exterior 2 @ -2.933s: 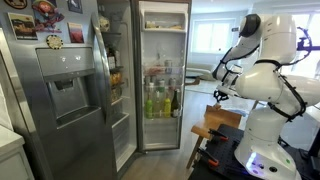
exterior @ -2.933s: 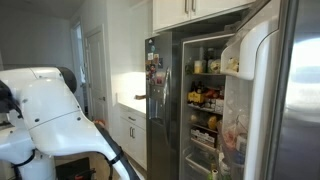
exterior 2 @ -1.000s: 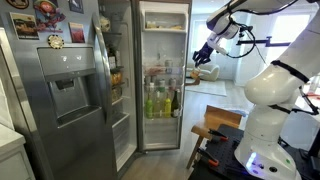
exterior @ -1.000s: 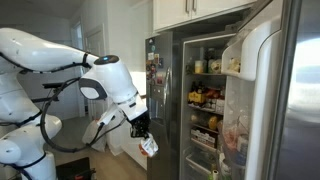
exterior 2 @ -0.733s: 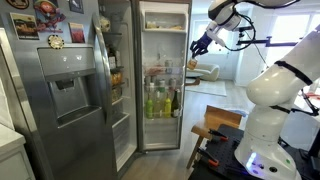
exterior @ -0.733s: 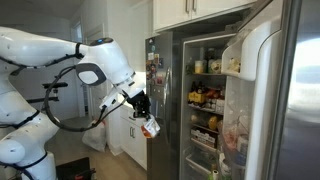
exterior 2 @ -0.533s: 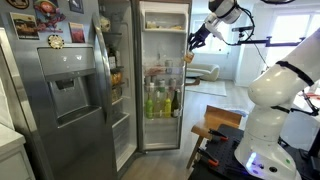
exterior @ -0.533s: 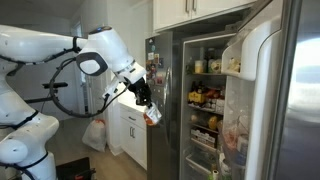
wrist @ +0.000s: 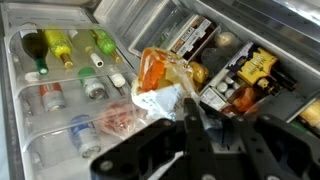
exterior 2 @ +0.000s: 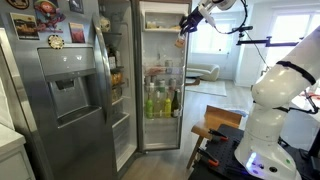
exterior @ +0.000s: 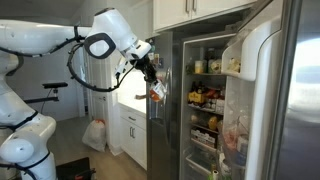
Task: Put the plastic pack in the top right component in the refrigerator and close the component door
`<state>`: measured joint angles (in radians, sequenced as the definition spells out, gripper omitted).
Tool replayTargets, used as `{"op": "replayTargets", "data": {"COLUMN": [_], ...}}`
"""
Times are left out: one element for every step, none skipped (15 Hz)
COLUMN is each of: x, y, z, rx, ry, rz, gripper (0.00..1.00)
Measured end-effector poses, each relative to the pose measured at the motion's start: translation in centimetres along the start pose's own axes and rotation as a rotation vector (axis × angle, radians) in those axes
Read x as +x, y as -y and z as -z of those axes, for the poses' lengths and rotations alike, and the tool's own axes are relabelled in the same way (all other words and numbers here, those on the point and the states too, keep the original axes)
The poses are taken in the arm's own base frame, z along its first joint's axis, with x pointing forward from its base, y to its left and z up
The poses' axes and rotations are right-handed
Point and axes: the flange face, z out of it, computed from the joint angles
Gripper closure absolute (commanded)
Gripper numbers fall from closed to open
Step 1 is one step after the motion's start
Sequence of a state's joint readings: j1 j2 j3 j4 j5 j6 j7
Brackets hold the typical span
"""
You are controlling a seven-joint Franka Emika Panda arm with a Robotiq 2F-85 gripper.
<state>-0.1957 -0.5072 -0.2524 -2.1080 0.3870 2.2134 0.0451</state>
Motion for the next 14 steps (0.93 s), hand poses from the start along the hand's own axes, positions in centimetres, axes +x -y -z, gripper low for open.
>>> {"op": "replayTargets", "data": {"x": [0.6,1.4,2.2,3.1,4.0,5.1,6.2,7.4,8.6,9.8,10.9,12.0,13.1,14.0], "y": [0.8,1.6,2.3,3.0,3.6,4.1,4.7,5.1,5.5,5.9,6.2,6.5,6.9,7.2], "z": [0.3,0.6,0.9,1.2,1.5,1.9,2.2,2.4,2.6,2.7,2.7,2.7,2.6,2.4], "rx": [0.012,0.021,0.029,0.035,0.039,0.042,0.044,0.044,0.045,0.046,0.045,0.046,0.044,0.044], "ry": [-0.015,-0.031,-0.048,-0.065,-0.082,-0.099,-0.117,-0.136,-0.156,-0.177,-0.196,-0.214,-0.232,-0.248], "rz": [0.009,0.017,0.024,0.031,0.036,0.041,0.047,0.053,0.059,0.07,0.078,0.09,0.102,0.113], "gripper": [0.98,0.98,0.98,0.98,0.98,0.98,0.98,0.98,0.98,0.98,0.98,0.98,0.98,0.98]}}
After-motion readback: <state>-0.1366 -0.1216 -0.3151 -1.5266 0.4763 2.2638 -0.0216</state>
